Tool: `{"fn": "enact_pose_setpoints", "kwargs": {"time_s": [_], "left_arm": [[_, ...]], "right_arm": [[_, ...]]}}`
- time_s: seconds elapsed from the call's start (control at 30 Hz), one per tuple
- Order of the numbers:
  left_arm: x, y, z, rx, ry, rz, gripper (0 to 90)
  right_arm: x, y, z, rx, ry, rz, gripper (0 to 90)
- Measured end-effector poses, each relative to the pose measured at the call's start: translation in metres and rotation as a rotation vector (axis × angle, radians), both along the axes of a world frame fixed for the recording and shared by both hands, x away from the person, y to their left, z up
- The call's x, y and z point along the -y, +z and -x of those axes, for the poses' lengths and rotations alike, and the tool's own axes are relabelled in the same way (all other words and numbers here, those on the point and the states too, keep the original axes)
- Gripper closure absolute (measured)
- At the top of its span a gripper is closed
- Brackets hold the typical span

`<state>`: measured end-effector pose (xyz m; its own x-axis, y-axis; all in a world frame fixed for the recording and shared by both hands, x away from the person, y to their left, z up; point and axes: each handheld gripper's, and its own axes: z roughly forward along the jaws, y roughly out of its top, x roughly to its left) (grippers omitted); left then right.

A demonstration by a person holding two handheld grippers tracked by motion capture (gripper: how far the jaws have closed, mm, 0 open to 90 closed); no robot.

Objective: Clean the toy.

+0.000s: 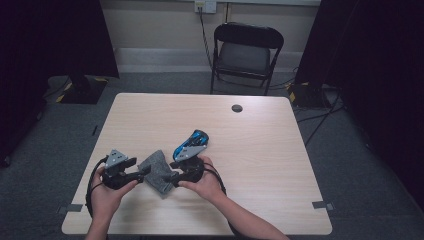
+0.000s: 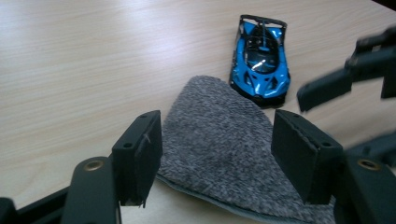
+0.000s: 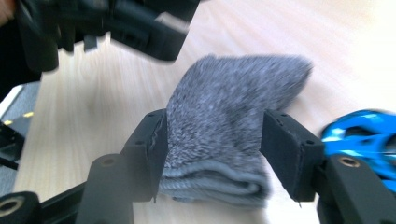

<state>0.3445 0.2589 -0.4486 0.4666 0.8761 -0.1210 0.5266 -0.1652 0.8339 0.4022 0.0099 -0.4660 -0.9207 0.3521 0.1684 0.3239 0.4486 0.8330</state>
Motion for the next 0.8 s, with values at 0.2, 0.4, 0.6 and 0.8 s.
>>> {"fn": "enact_pose_setpoints", "kwargs": {"time_s": [0.2, 0.4, 0.6, 0.8], "left_arm": [[0.010, -0.002, 0.010, -0.044, -0.026, 0.028, 39.6], [0.021, -0.007, 0.018, -0.097, -0.057, 0.030, 43.8], [0.022, -0.009, 0.022, -0.145, -0.041, 0.072, 46.2], [0.015, -0.008, 0.022, -0.124, 0.038, -0.001, 45.8]], "right_arm": [[0.028, 0.002, -0.010, 0.057, -0.095, 0.085, 59.0], [0.026, -0.019, -0.011, 0.055, -0.130, 0.132, 63.6], [0.009, -0.025, 0.005, 0.035, -0.074, 0.116, 64.7], [-0.014, -0.028, 0.026, 0.002, 0.012, 0.056, 62.3]]}}
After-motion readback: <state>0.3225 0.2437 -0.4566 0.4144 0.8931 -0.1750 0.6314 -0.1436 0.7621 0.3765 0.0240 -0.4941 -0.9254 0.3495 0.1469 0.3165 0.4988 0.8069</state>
